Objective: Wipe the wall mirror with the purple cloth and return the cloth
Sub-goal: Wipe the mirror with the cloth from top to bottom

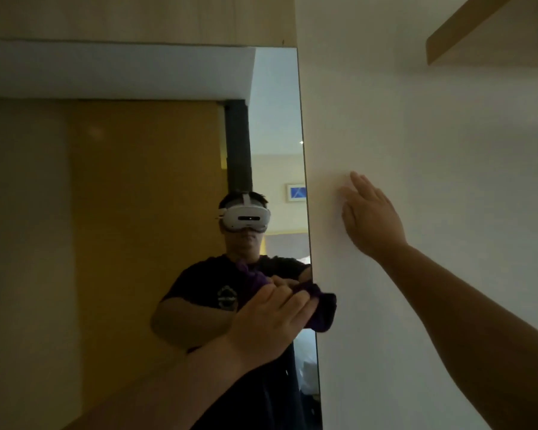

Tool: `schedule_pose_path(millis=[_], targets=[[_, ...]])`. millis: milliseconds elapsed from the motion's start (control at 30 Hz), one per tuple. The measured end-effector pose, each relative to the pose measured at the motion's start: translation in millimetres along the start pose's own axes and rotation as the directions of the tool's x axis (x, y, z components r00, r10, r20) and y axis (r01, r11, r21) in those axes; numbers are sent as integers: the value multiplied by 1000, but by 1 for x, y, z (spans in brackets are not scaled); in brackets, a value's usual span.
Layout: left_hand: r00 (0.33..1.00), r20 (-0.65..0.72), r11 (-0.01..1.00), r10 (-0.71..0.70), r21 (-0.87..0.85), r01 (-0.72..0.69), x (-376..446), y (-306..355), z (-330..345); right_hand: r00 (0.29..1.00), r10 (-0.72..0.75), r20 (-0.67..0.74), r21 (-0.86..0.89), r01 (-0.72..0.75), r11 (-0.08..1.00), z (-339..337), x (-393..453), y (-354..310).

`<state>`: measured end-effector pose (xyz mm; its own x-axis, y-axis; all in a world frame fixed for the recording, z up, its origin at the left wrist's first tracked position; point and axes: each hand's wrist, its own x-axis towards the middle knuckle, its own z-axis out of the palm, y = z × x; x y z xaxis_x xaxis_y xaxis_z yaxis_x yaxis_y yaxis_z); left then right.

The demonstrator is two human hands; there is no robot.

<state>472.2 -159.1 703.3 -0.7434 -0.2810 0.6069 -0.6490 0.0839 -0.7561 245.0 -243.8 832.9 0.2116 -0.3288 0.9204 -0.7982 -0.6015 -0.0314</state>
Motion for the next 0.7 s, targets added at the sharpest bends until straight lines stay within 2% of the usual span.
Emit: schedule_pose_path(millis=[100,200,300,400,567,700], targets=[[1000,-24,1000,-20,-16,19,-6,3,-3,998,54,-42,38,-52,998,-13,-7,-10],[994,-46,995,-97,-25,96,-3,-10,-14,992,80,-100,92,-71,993,-23,-10,-30],[958,-127,966,-258,-43,255,-26,-41,-31,987,48,-153,138,-27,990,-29,-16,-65],[934,-143,944,-328,-5,331,-62,-81,-58,984,-30,-175,178,62,982,-22,-28,-111],[893,-194,904,-407,54,424,-155,-140,-107,980,-187,-74,145,196,970,33,-78,-215],[896,-155,894,-416,112,435,-245,-171,-139,945,-325,22,111,321,941,72,-123,-295]])
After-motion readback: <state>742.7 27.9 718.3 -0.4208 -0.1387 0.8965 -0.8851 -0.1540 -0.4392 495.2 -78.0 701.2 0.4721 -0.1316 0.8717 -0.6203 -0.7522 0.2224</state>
